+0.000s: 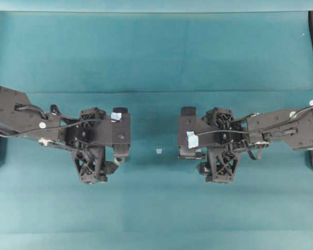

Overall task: Insert the washer onto the shaft with both hands.
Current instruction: 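Lower left gripper over the washer and right gripper over the shaft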

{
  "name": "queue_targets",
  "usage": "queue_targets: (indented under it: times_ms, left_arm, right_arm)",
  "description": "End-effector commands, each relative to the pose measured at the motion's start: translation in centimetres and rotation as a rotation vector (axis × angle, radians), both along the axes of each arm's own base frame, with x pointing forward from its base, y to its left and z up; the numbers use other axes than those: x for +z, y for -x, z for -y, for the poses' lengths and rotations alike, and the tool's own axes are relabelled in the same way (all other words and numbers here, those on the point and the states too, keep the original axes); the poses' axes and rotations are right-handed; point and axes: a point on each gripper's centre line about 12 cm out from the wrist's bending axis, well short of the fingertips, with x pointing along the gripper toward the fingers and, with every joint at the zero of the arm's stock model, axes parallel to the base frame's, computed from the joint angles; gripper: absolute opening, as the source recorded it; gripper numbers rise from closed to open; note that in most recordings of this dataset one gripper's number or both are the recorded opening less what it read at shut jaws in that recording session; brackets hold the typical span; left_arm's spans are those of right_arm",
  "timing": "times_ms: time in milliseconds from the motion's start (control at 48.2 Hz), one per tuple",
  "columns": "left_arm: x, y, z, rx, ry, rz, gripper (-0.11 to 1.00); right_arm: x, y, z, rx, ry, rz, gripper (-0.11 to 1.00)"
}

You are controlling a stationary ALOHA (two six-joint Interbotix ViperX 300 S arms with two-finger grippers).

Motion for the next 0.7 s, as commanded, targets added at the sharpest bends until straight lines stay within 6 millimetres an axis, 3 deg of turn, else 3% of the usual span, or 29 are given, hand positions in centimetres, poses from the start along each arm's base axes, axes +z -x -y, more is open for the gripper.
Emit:
queue_targets:
  times_ms: [0, 684]
  left_arm:
    - [0.2, -0.4, 0.1, -0.003, 0.001, 0.021, 0.94]
    - [-2.1, -1.0, 0.7, -0.019, 0.000, 0.002, 0.93]
  right_arm:
    - [0.1, -0.2, -0.2, 0.014, 0.004, 0.012, 0.96]
    - [-2.1, -0.4, -0.1, 0.013, 0.005, -0.021, 0.96]
